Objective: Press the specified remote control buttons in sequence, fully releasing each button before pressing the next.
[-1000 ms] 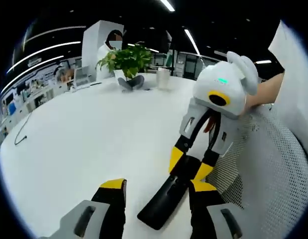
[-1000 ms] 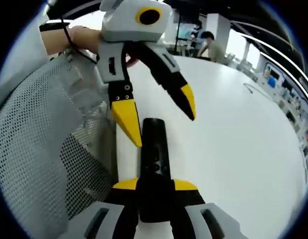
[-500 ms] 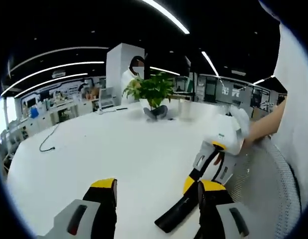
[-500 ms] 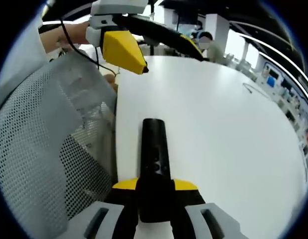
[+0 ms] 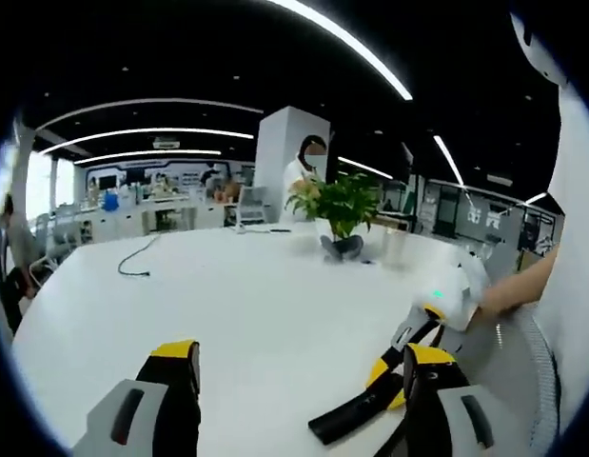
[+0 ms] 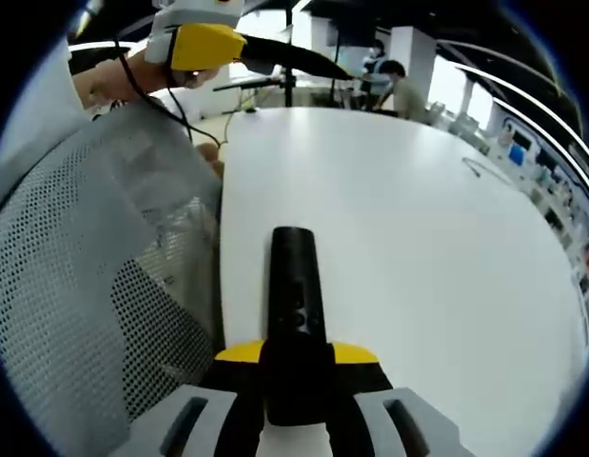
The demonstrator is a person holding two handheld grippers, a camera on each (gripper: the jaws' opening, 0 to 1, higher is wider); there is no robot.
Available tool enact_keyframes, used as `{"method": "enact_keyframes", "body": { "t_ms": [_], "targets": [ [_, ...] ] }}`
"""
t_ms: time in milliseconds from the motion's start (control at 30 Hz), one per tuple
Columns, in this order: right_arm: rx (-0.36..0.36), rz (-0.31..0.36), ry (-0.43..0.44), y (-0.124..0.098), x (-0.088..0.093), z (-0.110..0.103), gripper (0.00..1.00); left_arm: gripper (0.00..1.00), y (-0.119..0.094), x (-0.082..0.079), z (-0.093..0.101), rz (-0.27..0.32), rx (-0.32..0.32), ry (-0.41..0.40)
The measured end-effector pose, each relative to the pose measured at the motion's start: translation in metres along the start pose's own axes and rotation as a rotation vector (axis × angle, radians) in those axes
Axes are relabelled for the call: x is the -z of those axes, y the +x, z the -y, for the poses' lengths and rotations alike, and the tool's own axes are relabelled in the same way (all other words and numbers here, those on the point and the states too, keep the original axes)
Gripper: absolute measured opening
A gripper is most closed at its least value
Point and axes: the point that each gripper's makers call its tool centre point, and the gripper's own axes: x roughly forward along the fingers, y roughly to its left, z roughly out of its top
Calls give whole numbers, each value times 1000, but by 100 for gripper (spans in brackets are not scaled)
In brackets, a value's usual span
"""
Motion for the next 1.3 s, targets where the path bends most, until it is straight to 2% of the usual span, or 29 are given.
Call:
{"method": "enact_keyframes", "body": {
  "t_ms": [33, 100, 167, 233, 300, 367, 433, 500, 533, 600, 767, 1067, 1300],
  "targets": [
    [0, 1, 1, 0, 0, 0, 21, 96, -2, -5, -4, 46, -32, 42],
    [1, 3, 4, 0, -1, 0, 21, 100, -6, -12, -8, 95, -75, 81],
    [1, 4, 6, 0, -1, 1, 21, 100, -8, -15, -11, 109, -101, 72],
    [2, 5, 8, 0, -1, 1, 21, 100, -11, -20, -23, 141, -165, 70],
    [2, 4, 8, 0, -1, 1, 21, 100, -13, -19, -30, 141, -182, 52],
    [3, 3, 12, 0, -1, 1, 21, 100, -18, -20, -38, 161, -213, -2],
    [3, 7, 56, 0, -2, 1, 21, 100, -23, -20, -45, 168, -247, -3],
    [3, 5, 57, 0, -2, 2, 21, 100, -25, -18, -52, 158, -286, 0],
    [4, 2, 59, 0, -2, 1, 21, 100, -27, -15, -57, 137, -320, 16],
    [7, -5, 54, 1, -2, 1, 21, 100, -27, -16, -57, 131, -346, 51],
    [3, -17, 69, 0, -2, 2, 21, 100, -26, -13, -55, 110, -337, 53],
    [7, -26, 74, 1, -3, 10, 21, 100, -23, -11, -48, 117, -278, -4],
    [6, -38, 59, 2, -4, 17, 21, 100, -25, -15, -46, 144, -263, -25]
  ]
}}
